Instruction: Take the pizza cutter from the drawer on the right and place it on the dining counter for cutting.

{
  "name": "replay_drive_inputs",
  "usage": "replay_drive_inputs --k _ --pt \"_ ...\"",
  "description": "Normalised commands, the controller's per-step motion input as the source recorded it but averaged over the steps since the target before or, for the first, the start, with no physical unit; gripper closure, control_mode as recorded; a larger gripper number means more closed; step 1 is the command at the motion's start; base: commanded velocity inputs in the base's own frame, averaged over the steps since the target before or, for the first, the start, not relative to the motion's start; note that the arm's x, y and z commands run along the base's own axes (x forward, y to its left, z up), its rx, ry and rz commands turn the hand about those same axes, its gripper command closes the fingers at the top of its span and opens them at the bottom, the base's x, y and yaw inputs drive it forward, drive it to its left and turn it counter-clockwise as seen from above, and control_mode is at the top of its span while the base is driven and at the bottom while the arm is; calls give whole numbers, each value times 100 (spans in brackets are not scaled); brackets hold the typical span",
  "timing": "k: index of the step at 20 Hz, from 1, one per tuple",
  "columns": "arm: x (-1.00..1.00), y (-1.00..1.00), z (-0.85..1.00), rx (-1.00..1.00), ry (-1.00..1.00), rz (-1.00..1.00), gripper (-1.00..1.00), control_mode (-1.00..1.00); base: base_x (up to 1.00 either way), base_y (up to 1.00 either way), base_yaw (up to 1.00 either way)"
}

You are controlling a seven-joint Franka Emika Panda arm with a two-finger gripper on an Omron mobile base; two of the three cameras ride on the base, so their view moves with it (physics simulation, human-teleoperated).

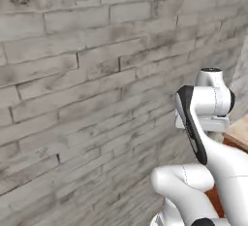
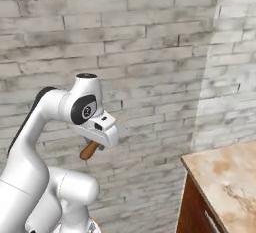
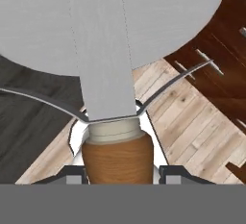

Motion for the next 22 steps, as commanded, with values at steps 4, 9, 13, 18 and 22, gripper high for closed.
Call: replay_drive_inputs --k 4,9,13,18,22 --pt "0 0 0 0 0 0 100 100 -10 5 100" --pt "0 0 0 0 0 0 100 100 -9 7 100" --pt "0 0 0 0 0 0 100 100 -9 5 100" --pt "0 0 0 0 0 0 100 100 0 2 100" --pt "0 0 0 0 0 0 100 100 0 0 100"
